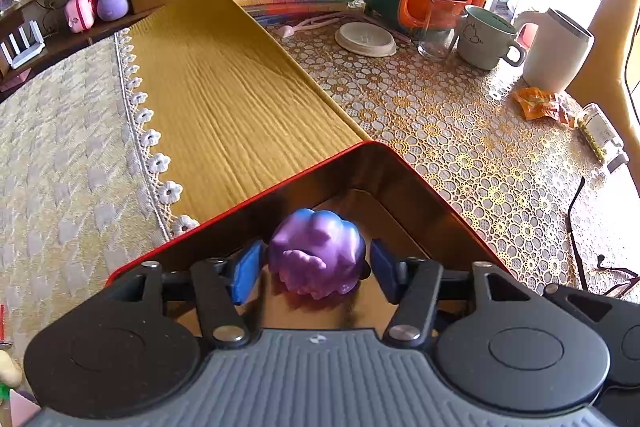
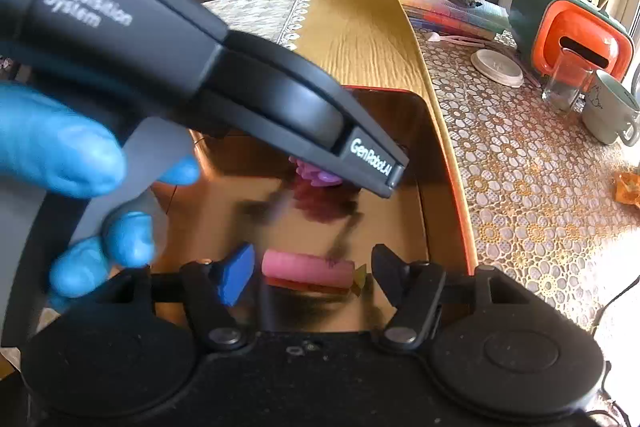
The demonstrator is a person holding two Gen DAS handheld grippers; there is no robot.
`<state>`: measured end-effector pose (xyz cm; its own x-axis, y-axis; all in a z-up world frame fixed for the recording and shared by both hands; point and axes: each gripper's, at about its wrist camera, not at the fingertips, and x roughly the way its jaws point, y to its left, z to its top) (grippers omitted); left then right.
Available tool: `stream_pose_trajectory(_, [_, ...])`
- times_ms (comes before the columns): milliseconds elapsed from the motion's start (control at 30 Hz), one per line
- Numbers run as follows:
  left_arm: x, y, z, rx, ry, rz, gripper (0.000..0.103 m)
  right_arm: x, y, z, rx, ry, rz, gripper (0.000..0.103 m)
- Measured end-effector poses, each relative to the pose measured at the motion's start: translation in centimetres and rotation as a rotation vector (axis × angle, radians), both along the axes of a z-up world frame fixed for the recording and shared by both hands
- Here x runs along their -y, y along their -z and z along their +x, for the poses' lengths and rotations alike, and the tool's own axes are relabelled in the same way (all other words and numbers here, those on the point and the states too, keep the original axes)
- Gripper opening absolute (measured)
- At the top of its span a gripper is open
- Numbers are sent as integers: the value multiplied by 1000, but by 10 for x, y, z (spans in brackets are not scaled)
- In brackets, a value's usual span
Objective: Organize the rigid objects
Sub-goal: 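Carry the purple ball and pink eraser into the red tin and release both, then withdraw both tools from the red tin back over the table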
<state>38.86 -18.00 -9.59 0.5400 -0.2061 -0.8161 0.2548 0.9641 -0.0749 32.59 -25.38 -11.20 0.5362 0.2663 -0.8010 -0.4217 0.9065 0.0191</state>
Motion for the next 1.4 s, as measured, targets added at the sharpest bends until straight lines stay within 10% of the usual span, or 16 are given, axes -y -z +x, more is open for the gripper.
stream_pose_trajectory(1400, [-161,-104,-181,243,-117,-82,72,-64,-83,-113,147,-85,134,86])
